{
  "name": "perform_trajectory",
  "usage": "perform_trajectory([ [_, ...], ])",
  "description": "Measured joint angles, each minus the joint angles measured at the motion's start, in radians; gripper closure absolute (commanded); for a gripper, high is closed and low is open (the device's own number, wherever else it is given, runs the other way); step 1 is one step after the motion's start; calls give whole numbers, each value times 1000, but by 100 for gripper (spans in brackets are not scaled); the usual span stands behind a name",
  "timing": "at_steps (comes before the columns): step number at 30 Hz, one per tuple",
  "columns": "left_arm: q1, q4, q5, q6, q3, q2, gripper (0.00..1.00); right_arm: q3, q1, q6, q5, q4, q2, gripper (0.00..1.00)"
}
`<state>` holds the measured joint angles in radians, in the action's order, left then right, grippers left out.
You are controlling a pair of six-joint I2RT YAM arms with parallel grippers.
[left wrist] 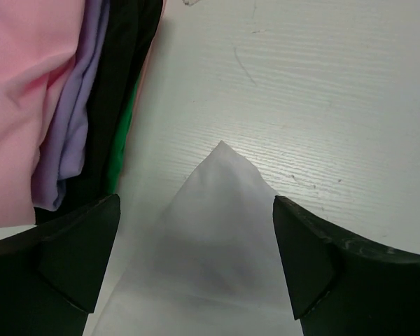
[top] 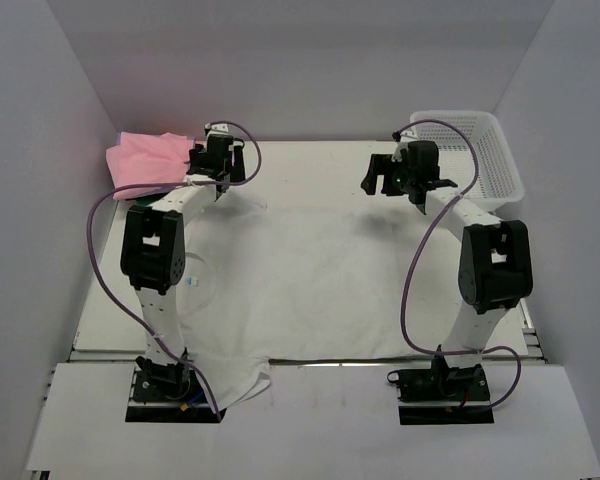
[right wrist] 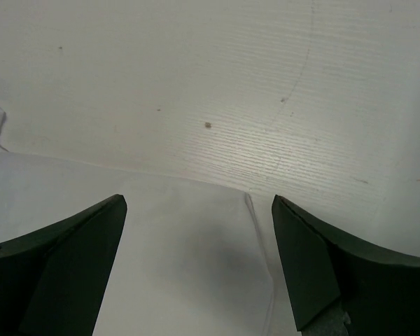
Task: Fold and stack the t-shirts
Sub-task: Flatten out the tshirt
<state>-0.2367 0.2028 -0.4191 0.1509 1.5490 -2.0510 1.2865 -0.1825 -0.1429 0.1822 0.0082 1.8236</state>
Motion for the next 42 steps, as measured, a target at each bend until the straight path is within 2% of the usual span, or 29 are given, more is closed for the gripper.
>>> perform_trajectory([
  [4,5,-11,43,8,-6,49,0,2,-1,0,28,2,-19,10],
  [10,3,-21,118,36,-109,190,0,-68,-3,-5,67,-8,-101,10],
  [14,3,-16,170,90,-264,316,0,-136,-15,-8,83,-9,-161,10],
  [19,-3,-16,215,154,-509,461,0,-199,-50,-8,99,-26,-162,10],
  [24,-7,-10,220,184,-609,469,0,-209,-76,-25,89,-49,-106,10],
  [28,-7,-29,211,192,-594,415,0,-182,-72,-60,61,-66,-23,10],
  [33,8,-47,200,198,-476,227,0,-31,-66,-91,22,-113,138,10],
  [42,44,-50,251,165,-97,-82,0,325,-34,-169,-88,-270,359,10],
])
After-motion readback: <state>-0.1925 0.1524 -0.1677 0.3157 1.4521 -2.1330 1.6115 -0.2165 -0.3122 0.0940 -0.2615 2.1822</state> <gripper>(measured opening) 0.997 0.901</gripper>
